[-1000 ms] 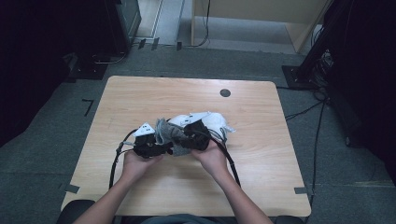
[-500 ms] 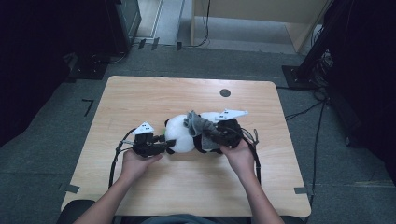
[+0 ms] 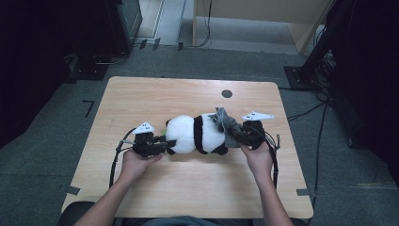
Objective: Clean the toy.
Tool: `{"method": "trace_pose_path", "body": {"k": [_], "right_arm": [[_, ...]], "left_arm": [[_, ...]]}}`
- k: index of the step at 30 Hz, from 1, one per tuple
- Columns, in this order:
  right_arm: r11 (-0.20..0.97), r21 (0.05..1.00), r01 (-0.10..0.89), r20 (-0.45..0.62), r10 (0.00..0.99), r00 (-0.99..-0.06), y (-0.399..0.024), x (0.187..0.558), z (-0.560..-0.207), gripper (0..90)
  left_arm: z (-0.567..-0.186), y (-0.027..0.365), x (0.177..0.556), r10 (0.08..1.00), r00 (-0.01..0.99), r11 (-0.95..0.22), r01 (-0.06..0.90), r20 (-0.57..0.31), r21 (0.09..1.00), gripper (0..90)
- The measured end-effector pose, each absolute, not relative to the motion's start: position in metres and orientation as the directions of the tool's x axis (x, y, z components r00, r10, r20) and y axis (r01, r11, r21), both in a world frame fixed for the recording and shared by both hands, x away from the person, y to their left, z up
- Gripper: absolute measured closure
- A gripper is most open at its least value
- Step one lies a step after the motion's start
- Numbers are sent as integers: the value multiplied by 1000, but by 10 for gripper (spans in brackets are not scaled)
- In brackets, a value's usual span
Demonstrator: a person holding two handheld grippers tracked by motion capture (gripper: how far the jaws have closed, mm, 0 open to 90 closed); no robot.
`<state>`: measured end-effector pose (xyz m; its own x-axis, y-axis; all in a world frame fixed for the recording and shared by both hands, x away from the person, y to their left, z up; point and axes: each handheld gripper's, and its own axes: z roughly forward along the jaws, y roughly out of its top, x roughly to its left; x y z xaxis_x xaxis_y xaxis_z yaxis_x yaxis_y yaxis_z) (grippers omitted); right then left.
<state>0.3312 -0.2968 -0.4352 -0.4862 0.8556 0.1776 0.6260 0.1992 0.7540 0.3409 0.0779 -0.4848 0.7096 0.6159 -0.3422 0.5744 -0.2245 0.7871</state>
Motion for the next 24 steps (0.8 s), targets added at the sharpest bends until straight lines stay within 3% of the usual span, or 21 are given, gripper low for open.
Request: {"method": "trace_pose_path", "body": {"k": [9,17,24], "right_arm": [[204,600,773,270,858,-436,-301,345,-476,770],[67,689,722,307,875,-374,-332,343,-448,769],[53,779,625,294,850,-438,-326,342,-408,767]], "left_arm": [[-486,81,343,617,705,-226,585,-350,779,584],[-485,82,342,610,714,-241,580,-343,778,585],[-485,82,340,612,713,-236,577,-342,782,583]]}}
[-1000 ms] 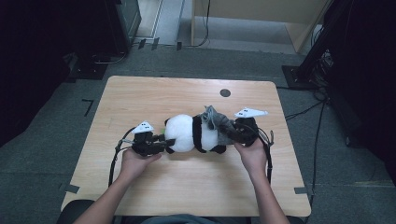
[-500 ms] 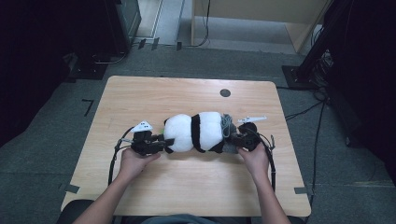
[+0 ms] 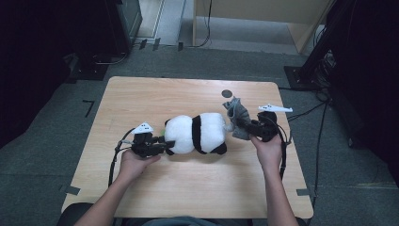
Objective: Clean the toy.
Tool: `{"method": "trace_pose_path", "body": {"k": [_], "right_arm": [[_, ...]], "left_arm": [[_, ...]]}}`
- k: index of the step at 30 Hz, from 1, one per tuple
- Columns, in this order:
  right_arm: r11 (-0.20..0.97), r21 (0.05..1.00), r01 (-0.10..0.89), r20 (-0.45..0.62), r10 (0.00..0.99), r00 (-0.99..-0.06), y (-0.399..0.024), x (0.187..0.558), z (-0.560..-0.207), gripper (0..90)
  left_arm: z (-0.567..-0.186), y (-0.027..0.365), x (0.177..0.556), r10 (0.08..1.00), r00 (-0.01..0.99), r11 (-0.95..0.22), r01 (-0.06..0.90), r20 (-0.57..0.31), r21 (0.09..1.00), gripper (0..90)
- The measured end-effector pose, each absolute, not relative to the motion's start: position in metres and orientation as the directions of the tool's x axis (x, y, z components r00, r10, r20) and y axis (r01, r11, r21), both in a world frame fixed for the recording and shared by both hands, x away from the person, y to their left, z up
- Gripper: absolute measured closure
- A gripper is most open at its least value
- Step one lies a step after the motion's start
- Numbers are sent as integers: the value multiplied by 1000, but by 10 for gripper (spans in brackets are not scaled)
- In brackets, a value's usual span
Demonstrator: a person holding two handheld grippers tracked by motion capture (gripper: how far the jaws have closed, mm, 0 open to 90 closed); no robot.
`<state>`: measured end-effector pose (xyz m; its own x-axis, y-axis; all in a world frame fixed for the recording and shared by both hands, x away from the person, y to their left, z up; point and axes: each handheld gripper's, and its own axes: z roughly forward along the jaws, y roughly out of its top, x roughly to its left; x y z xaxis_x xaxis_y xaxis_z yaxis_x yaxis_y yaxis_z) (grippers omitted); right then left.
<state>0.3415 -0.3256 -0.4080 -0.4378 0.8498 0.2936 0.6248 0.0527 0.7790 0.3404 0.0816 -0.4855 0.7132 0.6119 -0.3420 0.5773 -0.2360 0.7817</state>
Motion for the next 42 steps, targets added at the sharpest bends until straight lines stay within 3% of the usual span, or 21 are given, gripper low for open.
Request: {"method": "trace_pose_path", "body": {"k": [9,18,31,38,42], "right_arm": [[120,809,575,256,810,-528,-289,349,-404,757],[118,765,633,275,829,-486,-298,355,-435,763],[149,621,769,334,838,-432,-288,359,-489,774],[138,612,779,337,845,-414,-299,358,-487,769],[92,707,702,304,856,-418,-314,344,-456,769]], "left_arm": [[-487,82,338,616,714,-238,573,-334,784,580],[-488,81,338,615,707,-215,577,-350,788,580],[-486,85,342,624,690,-206,599,-367,774,581],[-483,86,346,616,690,-214,610,-379,763,583],[-482,87,346,611,694,-220,610,-380,761,586]]}}
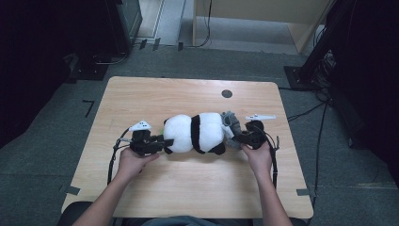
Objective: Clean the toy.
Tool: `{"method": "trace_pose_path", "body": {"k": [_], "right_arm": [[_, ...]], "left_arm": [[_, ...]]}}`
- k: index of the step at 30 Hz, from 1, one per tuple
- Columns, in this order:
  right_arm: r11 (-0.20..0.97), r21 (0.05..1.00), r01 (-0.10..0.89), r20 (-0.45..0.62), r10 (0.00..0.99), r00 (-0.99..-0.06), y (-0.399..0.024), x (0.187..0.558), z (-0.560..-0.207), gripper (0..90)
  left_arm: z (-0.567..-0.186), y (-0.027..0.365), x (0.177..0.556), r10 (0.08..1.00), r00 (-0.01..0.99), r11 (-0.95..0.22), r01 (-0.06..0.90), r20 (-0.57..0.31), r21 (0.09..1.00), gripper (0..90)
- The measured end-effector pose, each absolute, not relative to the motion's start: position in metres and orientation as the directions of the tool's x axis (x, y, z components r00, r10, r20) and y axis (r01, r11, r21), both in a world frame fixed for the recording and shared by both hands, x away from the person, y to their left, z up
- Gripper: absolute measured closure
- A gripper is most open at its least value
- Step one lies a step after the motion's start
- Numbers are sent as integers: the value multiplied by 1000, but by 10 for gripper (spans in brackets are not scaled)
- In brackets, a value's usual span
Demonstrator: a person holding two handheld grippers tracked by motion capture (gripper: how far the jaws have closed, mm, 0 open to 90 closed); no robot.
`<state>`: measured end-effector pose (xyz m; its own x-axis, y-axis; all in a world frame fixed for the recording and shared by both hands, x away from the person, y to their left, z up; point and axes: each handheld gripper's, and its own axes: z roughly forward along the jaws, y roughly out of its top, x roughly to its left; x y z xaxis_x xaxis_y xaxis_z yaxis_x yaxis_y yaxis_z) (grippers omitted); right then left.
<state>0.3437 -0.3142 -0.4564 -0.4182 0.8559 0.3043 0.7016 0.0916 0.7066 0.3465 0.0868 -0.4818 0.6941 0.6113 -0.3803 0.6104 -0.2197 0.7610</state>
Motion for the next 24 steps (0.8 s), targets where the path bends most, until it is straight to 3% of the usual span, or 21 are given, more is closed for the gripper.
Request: {"method": "trace_pose_path", "body": {"k": [7,11,19,24], "right_arm": [[98,799,593,254,839,-481,-305,327,-412,769],[146,839,524,212,799,-563,-277,318,-390,768],[214,857,468,195,706,-680,-228,311,-381,768],[279,830,482,247,591,-768,-179,305,-400,768]], "left_arm": [[-481,87,346,610,698,-225,607,-375,763,587],[-481,86,345,612,697,-227,608,-374,761,589],[-479,85,344,609,696,-221,609,-380,762,595],[-479,85,343,610,695,-221,610,-381,761,599]]}}
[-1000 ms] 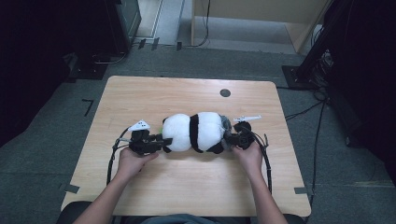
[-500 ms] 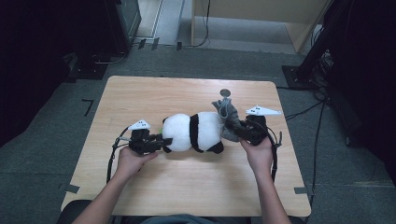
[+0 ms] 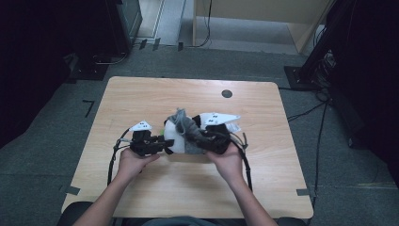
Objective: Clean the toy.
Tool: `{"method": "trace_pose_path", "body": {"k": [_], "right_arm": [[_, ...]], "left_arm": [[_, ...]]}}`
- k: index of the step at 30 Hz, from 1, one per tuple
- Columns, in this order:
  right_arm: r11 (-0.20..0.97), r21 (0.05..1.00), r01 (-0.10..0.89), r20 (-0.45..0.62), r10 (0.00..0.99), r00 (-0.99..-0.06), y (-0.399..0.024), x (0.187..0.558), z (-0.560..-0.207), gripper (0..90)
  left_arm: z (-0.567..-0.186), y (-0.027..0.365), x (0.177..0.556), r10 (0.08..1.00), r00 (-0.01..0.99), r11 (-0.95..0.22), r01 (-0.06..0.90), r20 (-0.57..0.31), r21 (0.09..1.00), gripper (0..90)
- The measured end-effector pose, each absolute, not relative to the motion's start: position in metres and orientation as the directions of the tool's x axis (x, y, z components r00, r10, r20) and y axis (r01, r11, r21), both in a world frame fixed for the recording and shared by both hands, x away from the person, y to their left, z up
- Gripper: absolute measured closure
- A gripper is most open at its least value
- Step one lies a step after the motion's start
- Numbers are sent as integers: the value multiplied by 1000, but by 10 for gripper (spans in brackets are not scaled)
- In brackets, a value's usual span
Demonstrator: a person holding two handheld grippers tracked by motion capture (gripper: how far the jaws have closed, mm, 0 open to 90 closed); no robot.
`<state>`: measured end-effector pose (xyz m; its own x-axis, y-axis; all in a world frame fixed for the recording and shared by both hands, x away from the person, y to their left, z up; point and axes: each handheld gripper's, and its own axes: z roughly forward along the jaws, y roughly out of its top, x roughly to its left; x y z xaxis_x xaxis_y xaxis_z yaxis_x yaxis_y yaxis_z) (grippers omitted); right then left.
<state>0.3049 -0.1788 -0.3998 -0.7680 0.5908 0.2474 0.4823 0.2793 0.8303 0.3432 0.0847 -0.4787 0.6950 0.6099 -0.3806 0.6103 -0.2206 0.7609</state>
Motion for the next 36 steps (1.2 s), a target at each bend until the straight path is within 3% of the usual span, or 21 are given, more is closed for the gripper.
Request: {"method": "trace_pose_path", "body": {"k": [5,8,12,20,36], "right_arm": [[346,791,504,280,528,-802,-151,298,-429,768],[391,759,521,263,548,-794,-144,299,-461,769],[387,753,532,262,566,-782,-152,304,-469,769],[399,751,526,181,641,-746,-183,302,-460,765],[226,806,548,215,750,-626,-258,306,-429,755]], "left_arm": [[-478,84,343,612,690,-214,615,-387,758,606],[-479,85,343,616,691,-228,615,-377,755,613],[-479,83,343,621,693,-239,612,-367,754,615],[-480,83,344,628,692,-251,613,-356,749,628],[-479,84,345,625,690,-242,615,-364,751,629]]}}
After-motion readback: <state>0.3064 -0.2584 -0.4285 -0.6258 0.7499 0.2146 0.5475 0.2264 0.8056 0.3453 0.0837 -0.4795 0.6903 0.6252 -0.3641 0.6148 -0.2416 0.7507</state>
